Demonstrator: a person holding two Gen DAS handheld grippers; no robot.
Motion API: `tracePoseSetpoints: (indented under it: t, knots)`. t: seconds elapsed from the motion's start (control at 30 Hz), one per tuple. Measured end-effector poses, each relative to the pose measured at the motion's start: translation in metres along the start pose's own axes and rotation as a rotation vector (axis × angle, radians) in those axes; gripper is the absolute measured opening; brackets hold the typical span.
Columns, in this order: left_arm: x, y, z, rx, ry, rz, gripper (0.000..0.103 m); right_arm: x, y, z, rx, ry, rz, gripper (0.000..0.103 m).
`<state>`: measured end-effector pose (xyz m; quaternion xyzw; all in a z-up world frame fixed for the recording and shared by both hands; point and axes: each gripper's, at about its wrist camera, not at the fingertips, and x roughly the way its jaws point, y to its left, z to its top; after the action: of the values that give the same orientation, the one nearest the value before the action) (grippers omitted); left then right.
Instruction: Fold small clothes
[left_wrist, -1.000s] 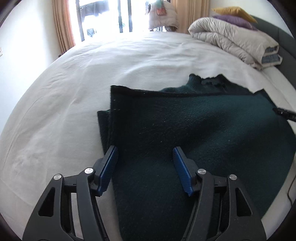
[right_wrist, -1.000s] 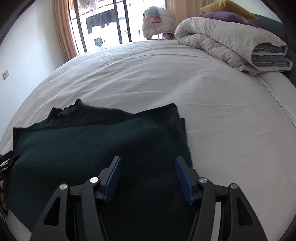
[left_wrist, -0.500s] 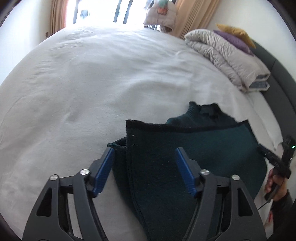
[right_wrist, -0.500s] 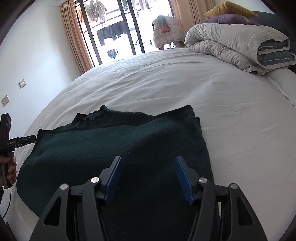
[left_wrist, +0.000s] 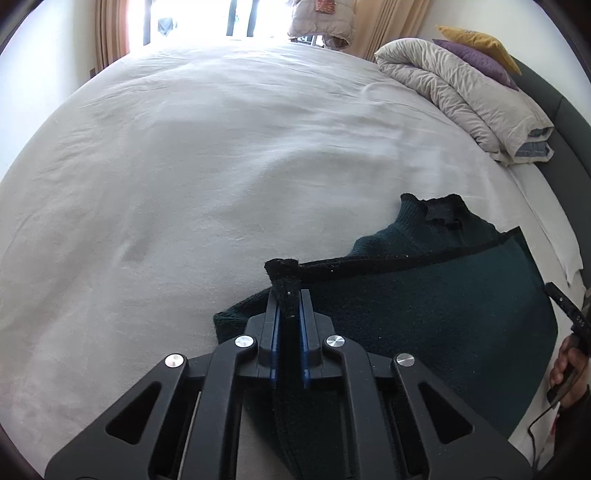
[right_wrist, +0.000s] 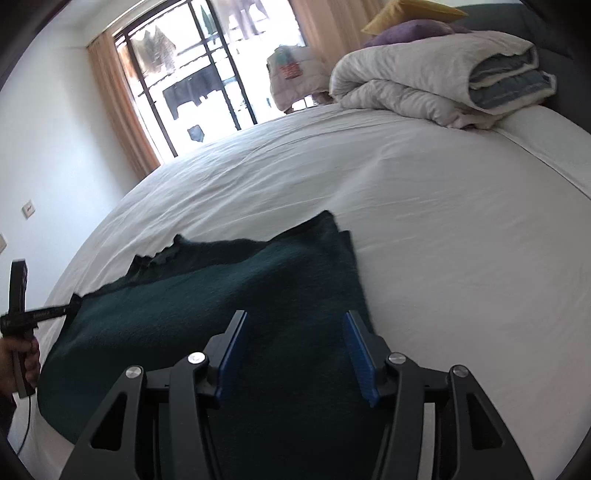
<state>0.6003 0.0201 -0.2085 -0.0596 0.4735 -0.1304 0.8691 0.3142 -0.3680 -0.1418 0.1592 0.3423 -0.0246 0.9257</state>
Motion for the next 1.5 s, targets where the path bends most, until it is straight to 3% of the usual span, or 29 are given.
tracePoseSetpoints:
  t: [0.17,0.53,0.6,0.67,0.77,0.87,1.17,1.5]
  knots:
    - [-0.003,0.013,-0.006,-0.065,-0.033,0.01,0.006,-0.014,-0.031,-0.01,0.104,-0.026,-0.049,0.055]
    - [-0.018,0.014,-0.013,-0.135,-0.097,0.058,0.005,-0.013,-0.014,-0.015,-0.021,-0.025,0.014,0.055]
    - [-0.02,0.014,-0.015,-0.136,-0.096,0.048,0.005,-0.011,-0.009,-0.013,-0.041,-0.03,0.025,0.055]
    - [-0.021,0.013,-0.016,-0.134,-0.098,-0.016,0.005,-0.006,-0.009,-0.013,-0.049,-0.02,0.046,0.056]
    - [-0.018,0.008,-0.013,-0.103,-0.058,-0.01,0.006,0.01,-0.016,-0.018,-0.025,0.044,0.071,0.059]
    - [-0.018,0.001,-0.011,-0.059,-0.051,-0.002,0.006,0.011,-0.02,-0.018,0.004,0.051,0.081,0.059]
    - [-0.015,0.009,-0.015,-0.069,-0.092,0.095,0.004,0.001,-0.004,-0.016,-0.066,0.016,0.042,0.059]
    - [-0.023,0.024,-0.024,-0.133,-0.142,0.113,0.004,-0.001,0.038,0.014,-0.153,-0.029,0.076,0.059]
